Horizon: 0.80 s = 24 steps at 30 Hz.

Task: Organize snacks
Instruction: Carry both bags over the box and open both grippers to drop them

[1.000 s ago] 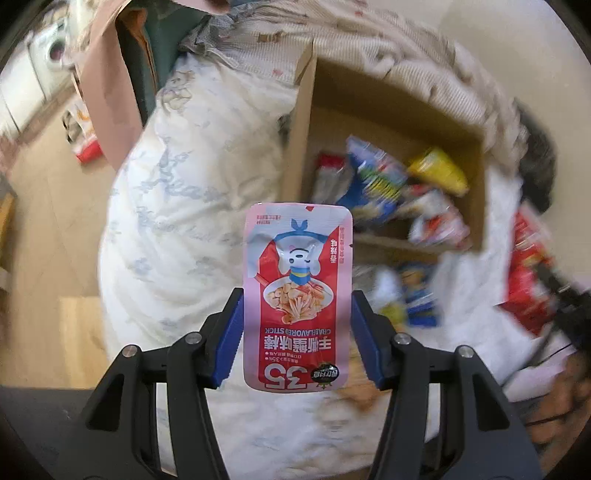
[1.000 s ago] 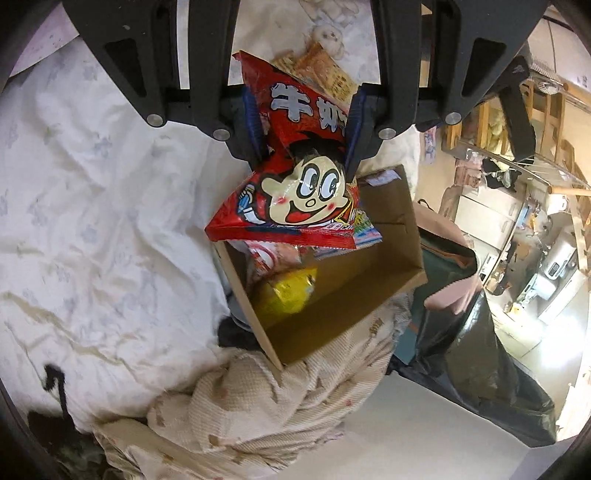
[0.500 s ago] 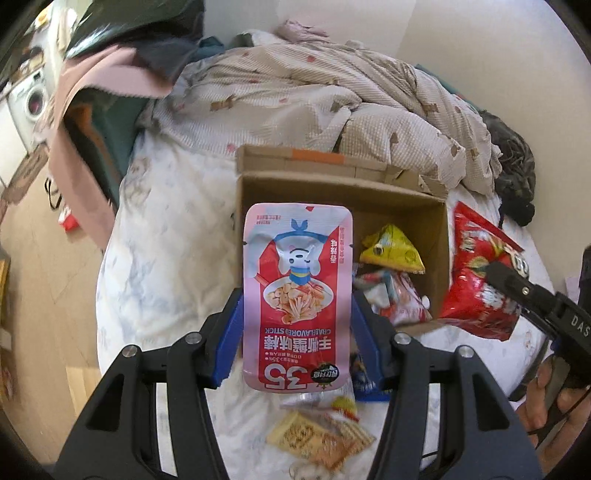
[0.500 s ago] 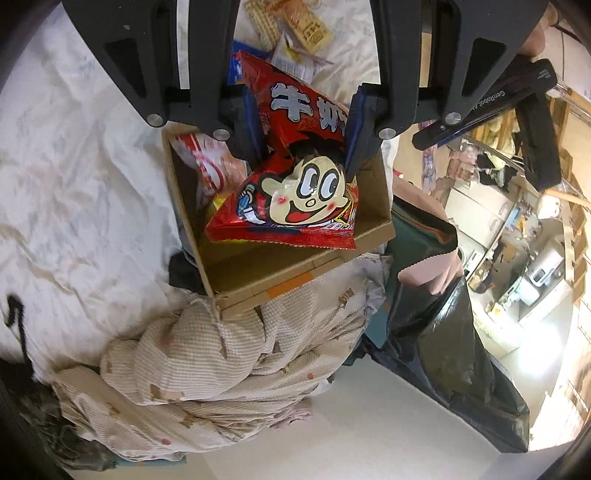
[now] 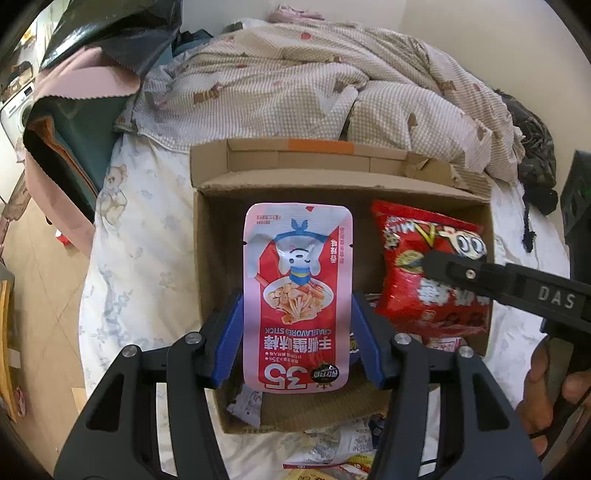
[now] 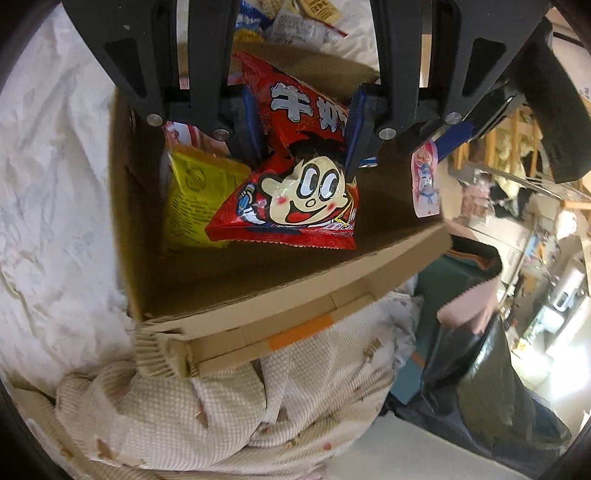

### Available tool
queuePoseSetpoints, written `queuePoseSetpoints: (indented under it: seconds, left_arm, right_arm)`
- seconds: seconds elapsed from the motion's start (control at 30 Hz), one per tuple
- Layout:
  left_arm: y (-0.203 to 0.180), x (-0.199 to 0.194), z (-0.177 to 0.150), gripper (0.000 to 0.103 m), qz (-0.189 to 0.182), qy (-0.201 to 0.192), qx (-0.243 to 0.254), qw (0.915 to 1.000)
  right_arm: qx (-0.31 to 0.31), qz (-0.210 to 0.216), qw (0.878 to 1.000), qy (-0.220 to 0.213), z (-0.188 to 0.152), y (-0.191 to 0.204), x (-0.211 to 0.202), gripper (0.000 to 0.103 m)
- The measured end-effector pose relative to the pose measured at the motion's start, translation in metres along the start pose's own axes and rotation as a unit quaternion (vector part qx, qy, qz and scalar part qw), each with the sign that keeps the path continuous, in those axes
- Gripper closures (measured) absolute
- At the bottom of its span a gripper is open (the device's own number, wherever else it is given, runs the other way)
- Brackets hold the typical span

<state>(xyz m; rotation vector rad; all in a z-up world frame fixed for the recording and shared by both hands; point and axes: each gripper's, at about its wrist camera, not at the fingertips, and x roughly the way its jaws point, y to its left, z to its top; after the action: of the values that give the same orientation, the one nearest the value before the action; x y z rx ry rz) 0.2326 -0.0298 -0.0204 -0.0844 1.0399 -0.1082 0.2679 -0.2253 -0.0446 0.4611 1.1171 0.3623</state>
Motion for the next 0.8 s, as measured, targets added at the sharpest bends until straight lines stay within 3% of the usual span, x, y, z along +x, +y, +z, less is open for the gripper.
queuePoseSetpoints:
  seconds: [0.17,0.5,0.7,0.8]
  left_arm:
    - [-0.001,0.01,0.003,0.051,0.014,0.003,0.011,0.9998]
    - [0.001,0.015,0.005,0.049,0.017,0.008,0.01,0.9998]
    - [-0.001,0.013,0.002,0.048,0.011,0.009,0.007,0.9999]
    - [-0.002,0.004,0.001,0.028,0.007,-0.008,0.004,0.9999]
  right_arm:
    - [0.017,0.036,0.999,0.019,0.009,-0.005,0.022,0.062]
    - [0.031,0.055,0.998,0.026,0.008,-0.009,0.033,0.06]
    - [0.053,0.084,0.995,0.013,0.011,-0.018,0.024,0.044]
    - [0.049,0.083,0.995,0.003,0.012,-0.018,0.016,0.036]
